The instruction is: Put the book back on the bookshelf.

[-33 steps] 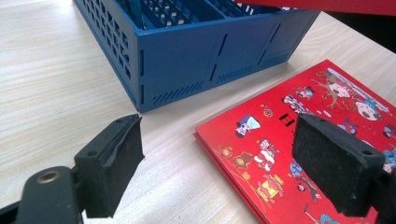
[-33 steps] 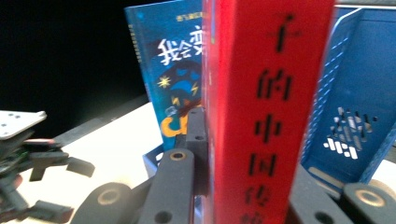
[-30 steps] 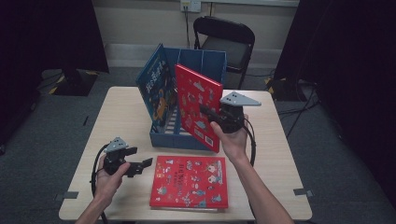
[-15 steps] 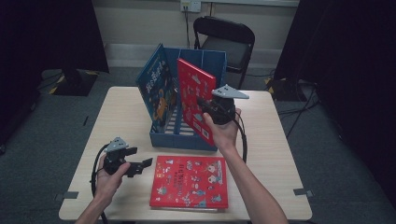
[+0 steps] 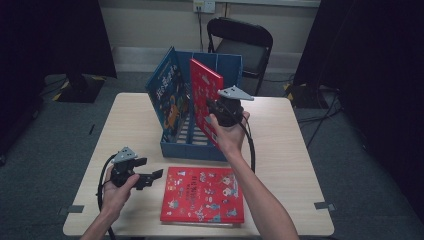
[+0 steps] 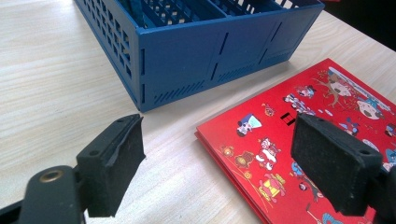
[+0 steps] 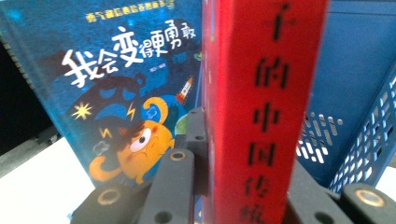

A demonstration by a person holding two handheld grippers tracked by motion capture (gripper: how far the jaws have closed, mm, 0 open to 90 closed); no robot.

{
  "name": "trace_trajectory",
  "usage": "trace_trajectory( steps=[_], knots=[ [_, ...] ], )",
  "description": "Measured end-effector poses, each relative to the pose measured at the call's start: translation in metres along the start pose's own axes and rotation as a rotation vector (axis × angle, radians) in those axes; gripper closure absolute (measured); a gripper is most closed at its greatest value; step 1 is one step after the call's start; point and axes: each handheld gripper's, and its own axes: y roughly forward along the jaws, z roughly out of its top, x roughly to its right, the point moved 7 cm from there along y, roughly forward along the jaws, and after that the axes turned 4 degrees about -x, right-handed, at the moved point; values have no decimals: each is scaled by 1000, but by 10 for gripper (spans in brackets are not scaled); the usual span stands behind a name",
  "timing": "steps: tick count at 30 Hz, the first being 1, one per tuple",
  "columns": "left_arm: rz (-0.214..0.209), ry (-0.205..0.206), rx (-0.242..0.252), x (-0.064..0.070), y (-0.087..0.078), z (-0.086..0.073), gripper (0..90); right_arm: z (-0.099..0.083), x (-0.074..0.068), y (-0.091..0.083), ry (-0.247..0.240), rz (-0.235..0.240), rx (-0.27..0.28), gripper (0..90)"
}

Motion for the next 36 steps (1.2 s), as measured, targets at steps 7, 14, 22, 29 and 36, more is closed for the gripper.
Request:
trace_trajectory(
  steps=[7,14,22,29,36],
  knots=[
    [-2,-1,-1,0,1,0,170,2,0,13,22,-44,0,805],
    [-3,3,-3,0,2,0,171,6,1,25,41,-90,16,805],
    [-5,8,-6,1,3,0,170,4,-1,44,76,-141,11,806],
    [-9,6,-4,1,2,-1,170,3,-3,55,100,-178,32,806],
    [-13,16,-8,3,3,-1,174,-10,-5,67,106,-212,38,805]
  ],
)
